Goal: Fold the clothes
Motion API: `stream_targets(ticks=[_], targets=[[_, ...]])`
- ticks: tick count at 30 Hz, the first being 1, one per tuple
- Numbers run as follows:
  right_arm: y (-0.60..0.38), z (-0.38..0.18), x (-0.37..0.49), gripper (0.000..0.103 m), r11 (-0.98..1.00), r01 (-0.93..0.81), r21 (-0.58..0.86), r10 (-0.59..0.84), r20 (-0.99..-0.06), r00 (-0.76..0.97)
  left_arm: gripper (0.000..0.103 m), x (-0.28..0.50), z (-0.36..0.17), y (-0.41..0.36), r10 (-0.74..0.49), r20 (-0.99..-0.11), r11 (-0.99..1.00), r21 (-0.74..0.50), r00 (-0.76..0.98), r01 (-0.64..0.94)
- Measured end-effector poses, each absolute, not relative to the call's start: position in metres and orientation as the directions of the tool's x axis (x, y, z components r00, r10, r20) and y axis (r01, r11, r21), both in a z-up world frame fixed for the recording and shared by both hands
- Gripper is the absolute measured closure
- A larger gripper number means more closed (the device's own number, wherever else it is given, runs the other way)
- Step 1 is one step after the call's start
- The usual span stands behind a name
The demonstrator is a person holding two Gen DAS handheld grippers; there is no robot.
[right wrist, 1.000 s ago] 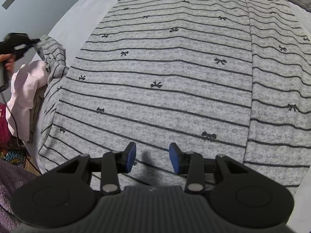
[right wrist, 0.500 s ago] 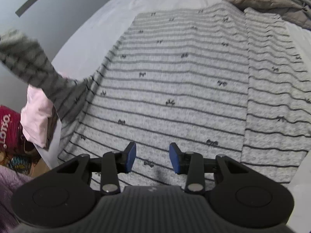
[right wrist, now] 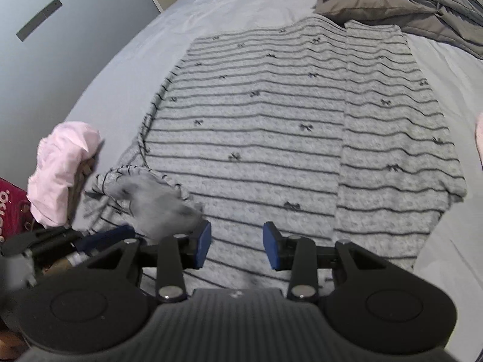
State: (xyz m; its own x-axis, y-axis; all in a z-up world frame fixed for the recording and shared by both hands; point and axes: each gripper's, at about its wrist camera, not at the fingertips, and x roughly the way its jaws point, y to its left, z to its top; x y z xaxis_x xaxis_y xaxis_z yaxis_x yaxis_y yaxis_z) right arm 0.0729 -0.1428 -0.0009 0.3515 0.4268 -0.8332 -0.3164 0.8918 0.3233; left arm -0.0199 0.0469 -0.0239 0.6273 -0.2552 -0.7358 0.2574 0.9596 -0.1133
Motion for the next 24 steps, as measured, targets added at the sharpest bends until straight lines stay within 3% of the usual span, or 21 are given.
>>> stream_targets(ticks=[2, 3, 6, 11, 14, 18, 24], targets=[[-0.146, -0.005, 0.070, 0.061, 0.893, -0.312, 0.324, 0.424, -0.838, 0.343, 0.051, -0.030, -0.023, 0.041, -0.291, -0.743, 0.943, -0.118, 0.603, 0.310], [-0.146, -0.006, 0.069, 0.060, 0.893, -0.314, 0.321, 0.422, -0.841, 0.340, 0.050, -0.033, -0.020, 0.043, -0.300, -0.740, 0.939, -0.117, 0.602, 0.324], [-0.141, -0.007, 0.067, 0.053, 0.888, -0.342, 0.308, 0.421, -0.843, 0.334, 0.049, -0.037, -0.009, 0.057, -0.297, -0.740, 0.935, -0.097, 0.603, 0.341], [-0.112, 0.001, 0.067, 0.051, 0.852, -0.423, 0.309, 0.457, -0.832, 0.313, 0.049, -0.011, 0.007, 0.115, -0.237, -0.752, 0.965, -0.107, 0.615, 0.241], [-0.085, 0.007, 0.065, 0.050, 0.821, -0.496, 0.283, 0.471, -0.827, 0.308, 0.049, 0.006, 0.012, 0.142, -0.166, -0.769, 0.976, -0.040, 0.618, 0.213], [-0.047, 0.006, 0.063, 0.050, 0.775, -0.595, 0.214, 0.470, -0.824, 0.316, 0.049, 0.036, 0.000, 0.171, -0.108, -0.778, 0.979, 0.027, 0.619, 0.204], [0.001, -0.006, 0.064, 0.050, 0.692, -0.716, 0.091, 0.443, -0.837, 0.321, 0.049, 0.070, -0.040, 0.197, -0.110, -0.821, 0.981, 0.001, 0.560, 0.194]])
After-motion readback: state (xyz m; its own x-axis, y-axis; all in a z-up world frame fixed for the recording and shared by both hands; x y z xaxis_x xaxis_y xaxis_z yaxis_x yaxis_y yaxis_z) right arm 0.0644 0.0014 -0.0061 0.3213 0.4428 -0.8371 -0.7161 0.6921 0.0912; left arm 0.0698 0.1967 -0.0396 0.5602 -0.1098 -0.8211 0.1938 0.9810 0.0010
